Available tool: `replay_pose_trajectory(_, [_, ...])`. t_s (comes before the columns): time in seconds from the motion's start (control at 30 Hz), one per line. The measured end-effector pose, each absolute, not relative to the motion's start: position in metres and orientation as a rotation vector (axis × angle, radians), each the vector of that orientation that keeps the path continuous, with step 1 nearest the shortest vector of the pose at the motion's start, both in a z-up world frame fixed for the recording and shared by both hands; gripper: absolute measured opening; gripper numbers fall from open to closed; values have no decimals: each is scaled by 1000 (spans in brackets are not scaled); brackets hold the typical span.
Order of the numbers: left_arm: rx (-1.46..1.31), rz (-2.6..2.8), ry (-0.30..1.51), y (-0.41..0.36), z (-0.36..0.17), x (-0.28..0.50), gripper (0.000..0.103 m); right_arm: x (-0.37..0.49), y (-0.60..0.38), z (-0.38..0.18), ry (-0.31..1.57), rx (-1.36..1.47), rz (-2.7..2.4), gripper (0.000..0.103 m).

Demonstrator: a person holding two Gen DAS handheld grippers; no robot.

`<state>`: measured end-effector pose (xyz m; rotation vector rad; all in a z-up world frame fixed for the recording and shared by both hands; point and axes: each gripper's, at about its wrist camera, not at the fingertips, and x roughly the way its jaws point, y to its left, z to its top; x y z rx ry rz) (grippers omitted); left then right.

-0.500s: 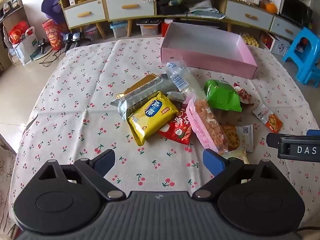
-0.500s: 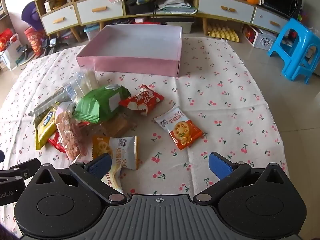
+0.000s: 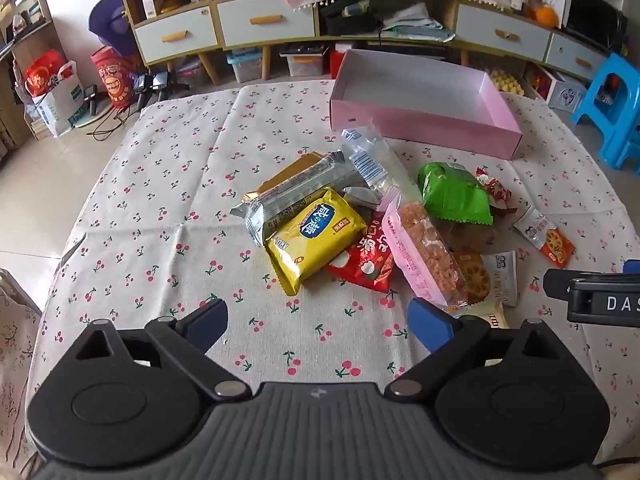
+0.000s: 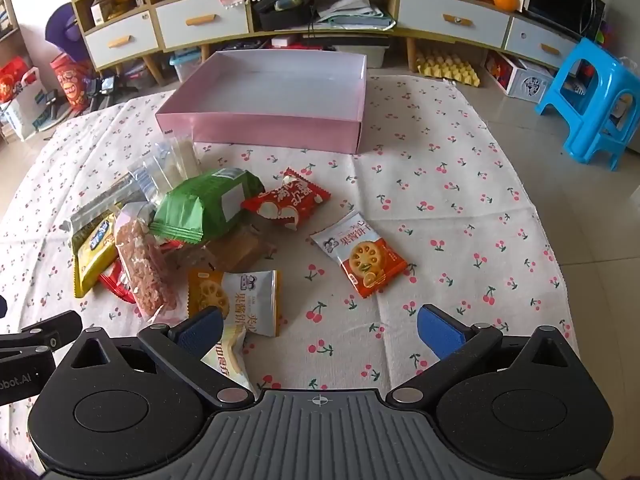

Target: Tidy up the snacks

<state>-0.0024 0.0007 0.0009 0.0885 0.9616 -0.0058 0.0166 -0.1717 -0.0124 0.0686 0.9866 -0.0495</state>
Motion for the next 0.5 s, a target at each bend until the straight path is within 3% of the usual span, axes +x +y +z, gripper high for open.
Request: replay_pose_trajectory(0.5, [95, -4, 965, 2, -1, -1, 99, 18, -172, -13, 988, 71, -44, 103])
